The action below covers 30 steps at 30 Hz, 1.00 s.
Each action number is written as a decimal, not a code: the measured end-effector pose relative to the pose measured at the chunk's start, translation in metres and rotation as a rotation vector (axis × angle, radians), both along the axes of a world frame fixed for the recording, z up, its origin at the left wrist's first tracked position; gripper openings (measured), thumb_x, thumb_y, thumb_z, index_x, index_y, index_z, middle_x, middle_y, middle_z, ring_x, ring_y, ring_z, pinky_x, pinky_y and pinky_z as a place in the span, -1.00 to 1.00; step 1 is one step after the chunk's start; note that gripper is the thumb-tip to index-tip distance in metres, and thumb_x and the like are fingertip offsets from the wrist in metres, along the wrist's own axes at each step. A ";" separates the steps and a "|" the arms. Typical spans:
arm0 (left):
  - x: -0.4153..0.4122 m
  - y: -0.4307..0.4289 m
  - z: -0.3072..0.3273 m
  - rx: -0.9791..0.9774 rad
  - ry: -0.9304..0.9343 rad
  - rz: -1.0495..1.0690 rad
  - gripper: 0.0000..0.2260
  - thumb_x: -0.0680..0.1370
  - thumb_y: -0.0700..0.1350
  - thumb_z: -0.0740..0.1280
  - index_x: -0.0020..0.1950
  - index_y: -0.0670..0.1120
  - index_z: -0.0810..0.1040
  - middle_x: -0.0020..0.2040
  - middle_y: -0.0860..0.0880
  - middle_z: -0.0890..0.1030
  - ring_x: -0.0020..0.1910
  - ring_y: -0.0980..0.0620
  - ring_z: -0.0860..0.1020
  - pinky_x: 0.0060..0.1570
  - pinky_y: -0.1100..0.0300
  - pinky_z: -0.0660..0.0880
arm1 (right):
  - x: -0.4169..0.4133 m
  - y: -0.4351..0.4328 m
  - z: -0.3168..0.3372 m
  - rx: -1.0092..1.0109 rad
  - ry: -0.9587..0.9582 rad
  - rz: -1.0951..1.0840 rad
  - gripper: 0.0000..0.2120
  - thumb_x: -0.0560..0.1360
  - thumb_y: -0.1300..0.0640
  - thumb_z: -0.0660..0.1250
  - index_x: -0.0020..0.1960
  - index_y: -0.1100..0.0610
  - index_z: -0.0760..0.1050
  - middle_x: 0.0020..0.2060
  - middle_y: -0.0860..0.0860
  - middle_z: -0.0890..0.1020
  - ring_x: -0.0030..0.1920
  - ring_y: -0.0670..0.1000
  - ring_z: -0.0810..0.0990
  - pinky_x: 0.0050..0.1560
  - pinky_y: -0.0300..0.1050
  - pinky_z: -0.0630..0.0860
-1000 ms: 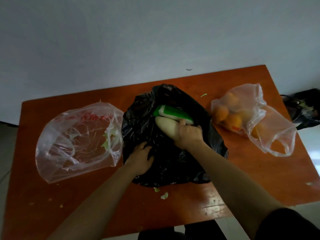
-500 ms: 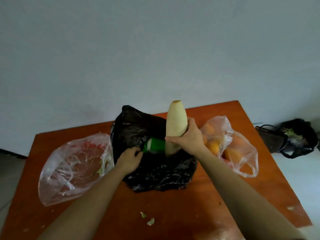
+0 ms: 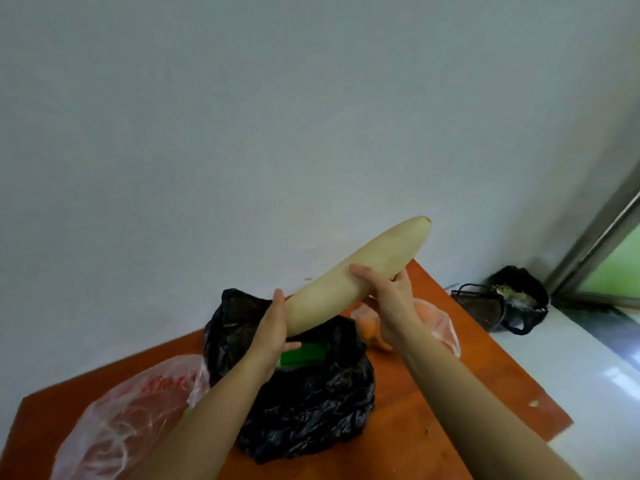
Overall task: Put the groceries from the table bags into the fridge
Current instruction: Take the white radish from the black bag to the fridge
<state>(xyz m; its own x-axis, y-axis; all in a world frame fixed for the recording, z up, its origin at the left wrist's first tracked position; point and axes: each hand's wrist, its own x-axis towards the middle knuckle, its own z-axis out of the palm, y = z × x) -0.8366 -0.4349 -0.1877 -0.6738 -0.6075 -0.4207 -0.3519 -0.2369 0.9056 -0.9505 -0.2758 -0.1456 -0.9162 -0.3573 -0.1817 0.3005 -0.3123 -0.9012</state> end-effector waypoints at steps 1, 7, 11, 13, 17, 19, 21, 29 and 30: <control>-0.004 0.009 0.003 0.022 0.046 0.018 -0.53 0.64 0.28 0.02 0.26 -0.03 0.47 0.15 -0.09 0.58 0.04 -0.15 0.64 -0.13 -0.02 0.61 | 0.006 0.010 0.001 -0.016 -0.015 -0.033 -0.42 0.33 0.21 0.59 0.28 0.11 0.45 0.11 0.09 0.66 0.06 0.11 0.69 -0.04 0.04 0.67; -0.036 0.090 0.004 -0.194 0.205 -0.070 -0.66 0.65 0.18 0.12 -0.03 -0.05 0.49 -0.12 -0.11 0.55 -0.29 -0.10 0.53 -0.37 0.06 0.45 | 0.034 0.109 0.000 -0.045 -0.087 -0.289 -0.45 0.40 -0.05 0.51 0.32 0.00 0.41 0.20 0.08 0.62 0.12 0.12 0.66 0.06 0.25 0.62; -0.060 0.179 0.017 -0.284 0.270 -0.297 -0.71 0.63 0.17 0.15 0.00 -0.01 0.51 -0.06 -0.06 0.57 -0.04 -0.08 0.57 -0.08 -0.08 0.57 | 0.064 0.208 0.011 -0.093 -0.098 -0.559 -0.31 0.39 -0.18 0.45 0.41 0.08 0.34 0.23 0.03 0.57 0.21 0.09 0.60 0.08 0.09 0.63; -0.065 0.231 0.026 -0.261 0.310 -0.400 -0.70 0.59 0.22 0.16 -0.07 0.03 0.49 -0.09 -0.04 0.56 -0.05 -0.09 0.57 -0.06 -0.11 0.56 | 0.083 0.261 0.019 -0.104 -0.095 -0.682 -0.37 0.44 -0.21 0.38 0.39 0.06 0.35 0.23 0.03 0.56 0.20 0.10 0.60 0.09 0.12 0.62; -0.058 0.345 0.043 -0.283 0.387 -0.609 -0.70 0.61 0.21 0.15 -0.09 0.02 0.50 -0.10 -0.04 0.58 -0.06 -0.12 0.56 -0.09 -0.07 0.52 | 0.129 0.366 0.029 -0.112 -0.043 -0.901 -0.58 0.52 -0.19 0.31 0.29 -0.02 0.37 0.22 0.02 0.53 0.18 0.08 0.60 0.11 0.11 0.60; -0.047 0.406 0.054 -0.282 0.439 -0.664 -0.73 0.63 0.14 0.17 -0.08 -0.01 0.51 -0.13 -0.01 0.57 -0.09 -0.06 0.53 -0.06 -0.04 0.49 | 0.153 0.419 0.031 -0.146 -0.037 -1.004 -0.54 0.53 -0.19 0.31 0.33 -0.01 0.36 0.23 0.03 0.53 0.18 0.07 0.60 0.10 0.10 0.61; -0.034 0.469 0.060 -0.272 0.493 -0.707 -0.69 0.60 0.16 0.19 -0.05 -0.06 0.54 -0.15 -0.03 0.58 -0.10 -0.04 0.52 -0.08 0.02 0.45 | 0.180 0.473 0.032 -0.159 -0.027 -1.092 -0.48 0.49 -0.21 0.34 0.34 0.00 0.35 0.24 0.04 0.54 0.20 0.07 0.60 0.14 0.11 0.61; 0.038 0.731 0.068 -0.168 0.538 -0.930 -0.67 0.65 0.08 0.19 0.10 -0.15 0.57 -0.02 -0.14 0.58 -0.06 -0.05 0.49 -0.14 0.12 0.38 | 0.292 0.702 0.040 -0.091 0.047 -1.369 -0.25 0.33 -0.21 0.42 0.43 0.05 0.33 0.17 0.04 0.59 0.10 0.08 0.66 -0.03 0.08 0.65; 0.047 0.760 0.071 -0.153 0.534 -0.957 -0.66 0.66 0.08 0.18 0.15 -0.16 0.56 0.04 -0.14 0.58 -0.03 -0.03 0.48 -0.13 0.13 0.41 | 0.304 0.729 0.042 -0.079 0.054 -1.390 -0.26 0.34 -0.21 0.41 0.43 0.04 0.32 0.19 0.05 0.58 0.12 0.09 0.65 -0.04 0.09 0.65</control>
